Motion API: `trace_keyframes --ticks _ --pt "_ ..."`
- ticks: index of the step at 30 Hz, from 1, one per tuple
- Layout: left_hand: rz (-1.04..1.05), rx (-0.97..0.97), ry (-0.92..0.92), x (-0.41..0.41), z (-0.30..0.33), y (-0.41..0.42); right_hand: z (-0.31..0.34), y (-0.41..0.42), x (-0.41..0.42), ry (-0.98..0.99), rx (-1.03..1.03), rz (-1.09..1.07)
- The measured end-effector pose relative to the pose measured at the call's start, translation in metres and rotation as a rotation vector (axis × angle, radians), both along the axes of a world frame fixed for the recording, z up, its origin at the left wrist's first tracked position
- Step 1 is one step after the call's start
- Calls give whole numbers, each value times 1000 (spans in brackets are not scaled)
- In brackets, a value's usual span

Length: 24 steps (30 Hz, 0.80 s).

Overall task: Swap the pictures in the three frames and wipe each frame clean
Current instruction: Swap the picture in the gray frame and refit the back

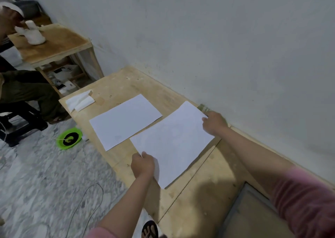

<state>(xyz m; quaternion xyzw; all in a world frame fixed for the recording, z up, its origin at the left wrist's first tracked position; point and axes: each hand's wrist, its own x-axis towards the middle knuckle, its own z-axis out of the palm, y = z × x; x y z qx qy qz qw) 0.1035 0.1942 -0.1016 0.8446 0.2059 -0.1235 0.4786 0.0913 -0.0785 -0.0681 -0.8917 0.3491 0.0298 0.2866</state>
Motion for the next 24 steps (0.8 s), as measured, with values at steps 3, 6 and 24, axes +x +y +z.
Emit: trace_keyframes --ticks 3,6,24 --pt "-31 -41 -16 -6 7 -9 19 -8 -30 19 -25 -15" --pt "-169 -107 -30 -22 17 -24 42 -13 -88 -35 19 -145" --pt "-1078 -150 35 -160 5 -116 -4 78 -438 -238 21 -1212"
